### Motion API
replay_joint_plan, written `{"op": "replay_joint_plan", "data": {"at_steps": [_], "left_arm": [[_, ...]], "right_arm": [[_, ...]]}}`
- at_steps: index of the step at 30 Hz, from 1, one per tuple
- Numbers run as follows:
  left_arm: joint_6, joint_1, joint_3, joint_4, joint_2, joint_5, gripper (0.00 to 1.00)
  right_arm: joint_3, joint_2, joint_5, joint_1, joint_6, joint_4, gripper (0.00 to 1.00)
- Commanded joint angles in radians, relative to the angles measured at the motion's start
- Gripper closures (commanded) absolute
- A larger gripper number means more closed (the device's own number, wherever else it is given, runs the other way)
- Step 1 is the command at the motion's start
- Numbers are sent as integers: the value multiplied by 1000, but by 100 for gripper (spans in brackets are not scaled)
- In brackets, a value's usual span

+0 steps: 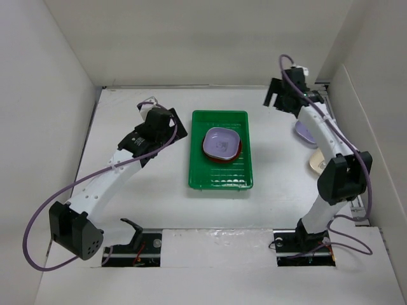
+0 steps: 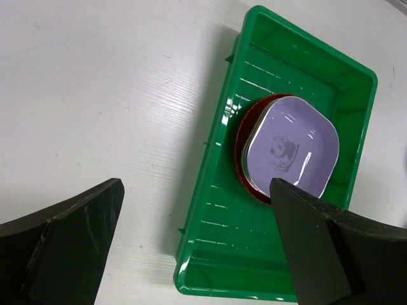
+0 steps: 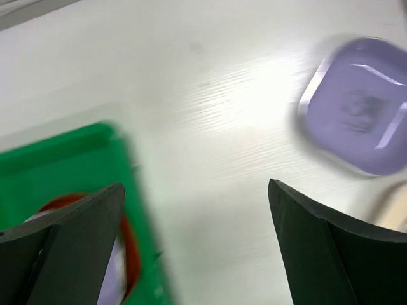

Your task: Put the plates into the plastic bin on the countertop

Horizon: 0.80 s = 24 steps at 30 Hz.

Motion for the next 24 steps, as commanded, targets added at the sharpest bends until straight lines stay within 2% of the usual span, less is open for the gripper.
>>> {"op": "replay_joint_plan", "data": {"at_steps": [1,8,16,19,20,21,22,23,24], "left_arm": [[52,4,-2,18,-20,44,0],[72,4,-44,64,-20,130,0],[81,4,-44,86,-11,165,0],[81,4,-44,95,-11,175,0],[81,4,-53,95,-11,175,0],[81,4,-53,95,-11,175,0],[81,4,-53,95,-11,175,0],[81,4,-53,95,-11,175,0],[81,4,-53,95,-11,175,0]], "right_arm": [[-10,61,-52,-117,-38,-9,0],[67,253,-127,-296,-84,-29,2],[71,373,-170,-357,-93,-8,6],[82,419,-215,-368,-93,-8,19],[82,428,-226,-368,-93,-17,31],[82,428,-226,-359,-93,-17,38],[82,439,-226,-359,-93,-17,50],[82,439,-226,-346,-93,-17,73],[82,439,-226,-336,-93,-17,82]]}}
